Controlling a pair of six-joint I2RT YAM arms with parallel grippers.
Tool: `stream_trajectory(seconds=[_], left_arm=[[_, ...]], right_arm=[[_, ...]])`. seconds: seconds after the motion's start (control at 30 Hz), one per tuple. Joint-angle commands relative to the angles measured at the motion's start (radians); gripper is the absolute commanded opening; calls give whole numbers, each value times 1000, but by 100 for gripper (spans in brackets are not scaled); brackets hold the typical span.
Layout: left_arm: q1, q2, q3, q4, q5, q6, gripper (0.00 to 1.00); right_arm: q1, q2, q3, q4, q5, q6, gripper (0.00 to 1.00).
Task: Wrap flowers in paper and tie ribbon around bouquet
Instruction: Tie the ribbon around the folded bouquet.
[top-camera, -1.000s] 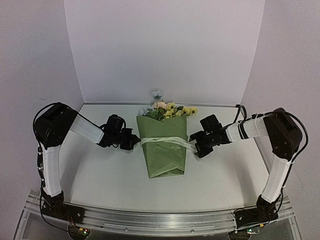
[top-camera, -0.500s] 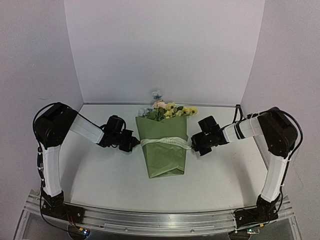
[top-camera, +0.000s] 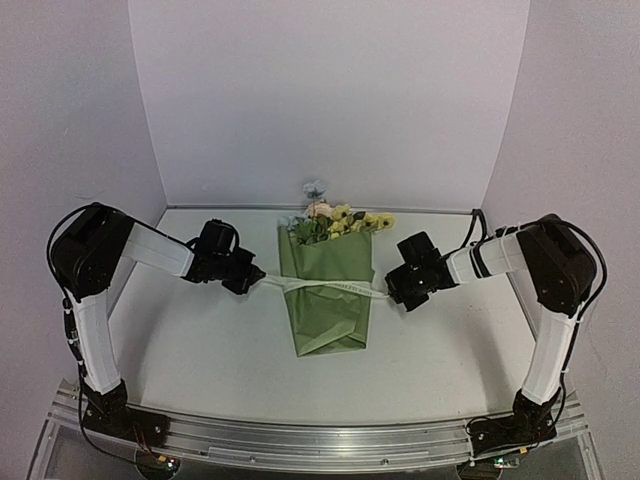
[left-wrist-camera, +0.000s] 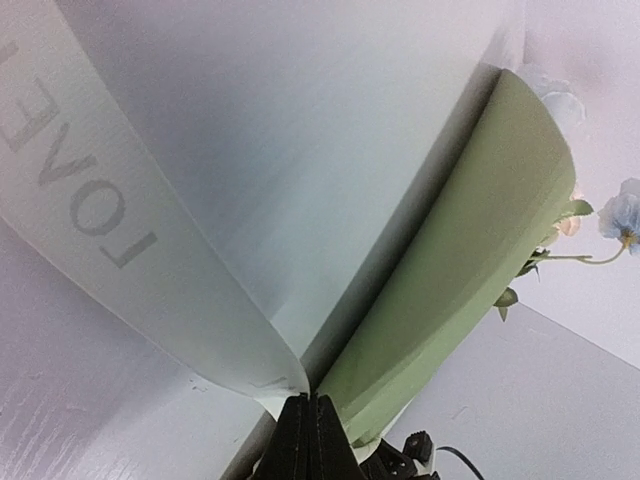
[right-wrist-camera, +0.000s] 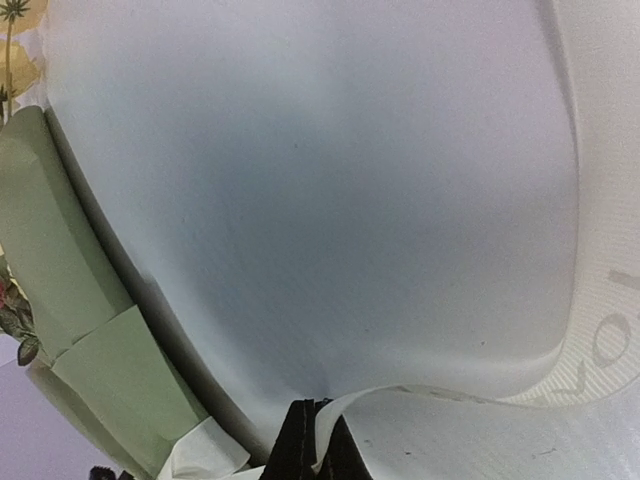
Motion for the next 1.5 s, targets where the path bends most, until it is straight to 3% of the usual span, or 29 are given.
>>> stream_trajectory(seconds=[0.0, 0.27, 0.63, 0.97, 1.17, 1.47], left_arm=[[21, -65, -1, -62, -68, 132, 0], [73, -165, -136, -75, -134, 188, 0], [263, -288, -341, -18, -114, 221, 0], [372, -287, -306, -19, -61, 284, 0], [376, -244, -290, 19, 15, 294, 0], [283, -226, -335, 87, 95, 194, 0]], right_arm=[[-21, -56, 27, -99, 133, -128, 0], [-87, -116, -58, -143, 220, -213, 0], [-153, -223, -195, -147, 269, -269, 0], [-162, -281, -272, -141, 231, -262, 0], [-69, -271, -266, -120, 175, -253, 0], [-66, -210, -183, -115, 96, -253, 0]])
